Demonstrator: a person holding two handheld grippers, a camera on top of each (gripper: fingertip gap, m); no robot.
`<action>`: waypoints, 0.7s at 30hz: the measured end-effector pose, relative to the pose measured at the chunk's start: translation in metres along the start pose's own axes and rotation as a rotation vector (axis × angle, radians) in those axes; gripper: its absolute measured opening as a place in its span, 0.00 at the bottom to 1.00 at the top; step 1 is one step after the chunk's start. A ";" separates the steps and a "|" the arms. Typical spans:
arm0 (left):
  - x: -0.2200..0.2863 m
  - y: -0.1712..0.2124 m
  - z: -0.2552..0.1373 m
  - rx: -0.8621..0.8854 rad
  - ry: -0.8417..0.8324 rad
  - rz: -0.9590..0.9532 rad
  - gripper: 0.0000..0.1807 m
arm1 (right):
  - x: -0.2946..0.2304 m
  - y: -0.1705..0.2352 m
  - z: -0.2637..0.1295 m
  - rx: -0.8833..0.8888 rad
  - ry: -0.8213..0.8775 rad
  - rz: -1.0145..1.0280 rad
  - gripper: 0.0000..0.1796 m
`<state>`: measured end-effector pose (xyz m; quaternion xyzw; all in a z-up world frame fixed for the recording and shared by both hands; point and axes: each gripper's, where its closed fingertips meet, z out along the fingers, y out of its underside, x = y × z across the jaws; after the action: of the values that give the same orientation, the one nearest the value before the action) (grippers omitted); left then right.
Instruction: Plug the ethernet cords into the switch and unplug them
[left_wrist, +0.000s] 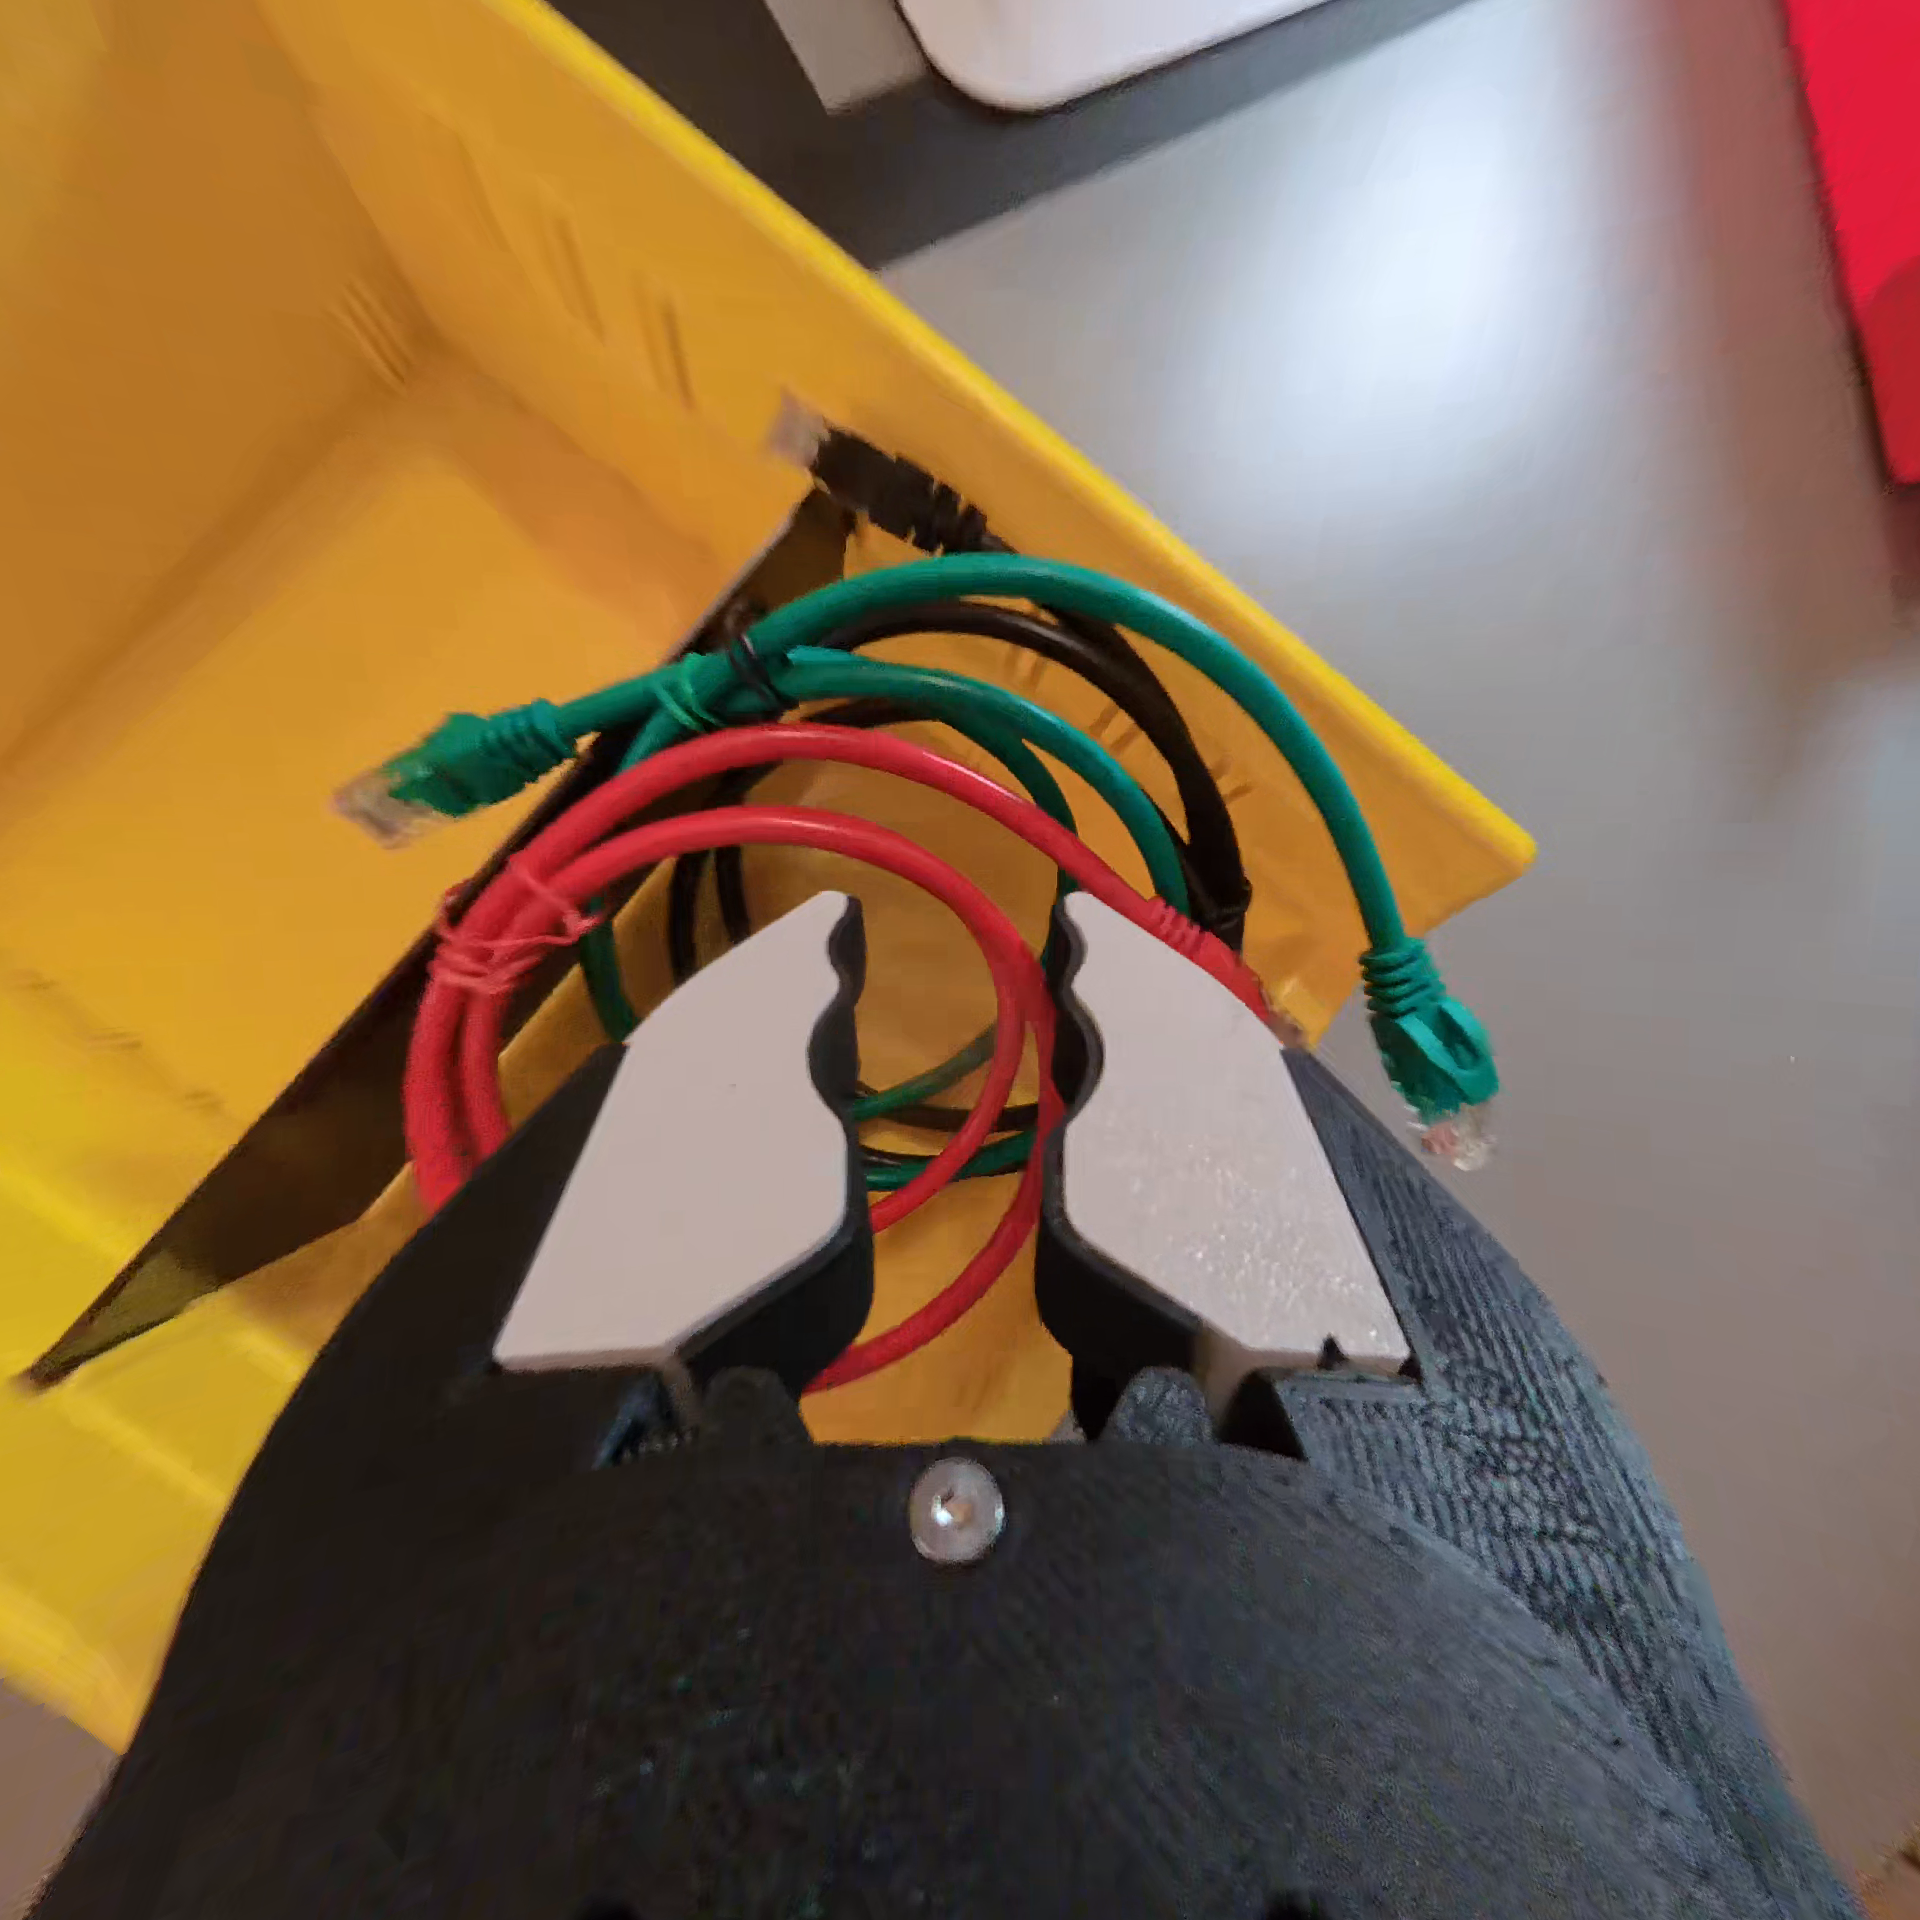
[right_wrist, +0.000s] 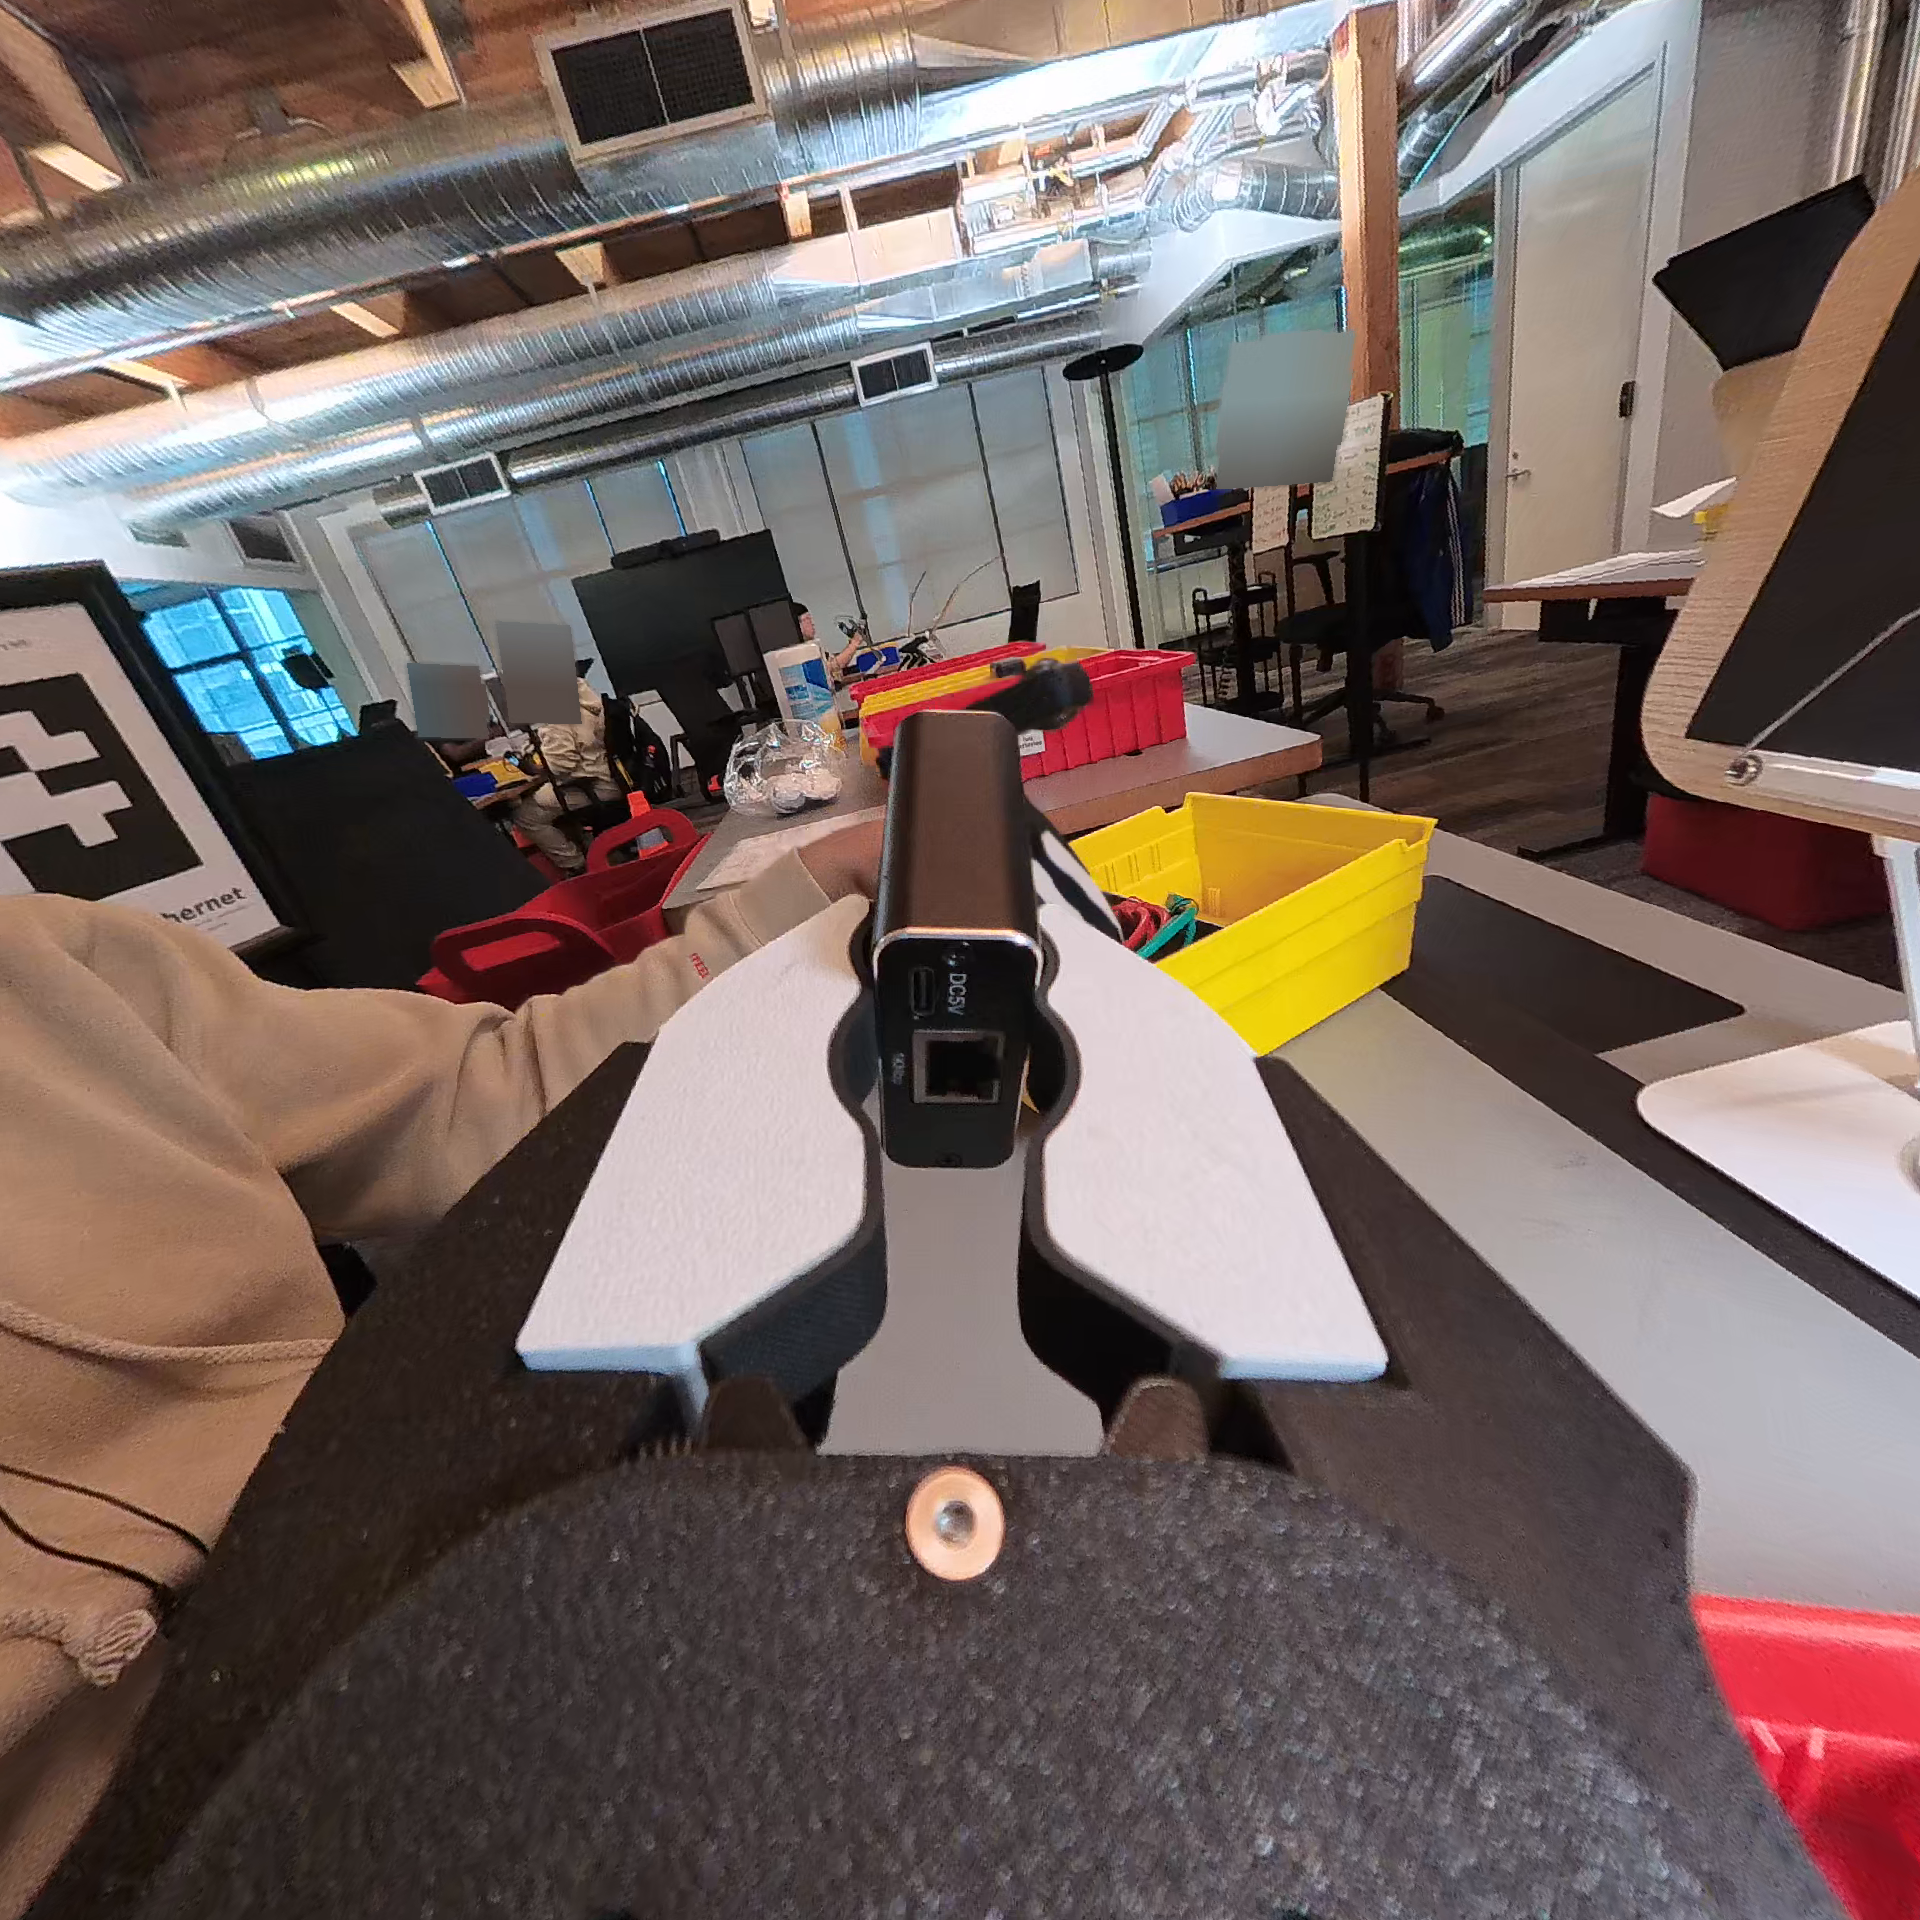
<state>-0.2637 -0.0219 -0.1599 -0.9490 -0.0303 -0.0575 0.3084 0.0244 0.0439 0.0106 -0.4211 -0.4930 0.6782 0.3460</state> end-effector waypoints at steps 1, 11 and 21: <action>0.001 0.003 0.006 -0.020 0.008 0.016 0.12 | 0.001 0.000 0.000 0.001 0.002 0.008 0.13; 0.016 -0.032 -0.080 0.161 -0.160 0.163 0.05 | 0.003 -0.005 -0.005 0.021 0.002 0.024 0.13; 0.181 -0.044 -0.127 0.380 0.267 0.674 0.03 | -0.002 -0.020 -0.016 0.040 -0.008 -0.020 0.13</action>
<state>-0.1002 -0.0566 -0.0093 -0.8163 0.3124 -0.0692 0.4809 0.0412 0.0532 0.0274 -0.4065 -0.4848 0.6861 0.3591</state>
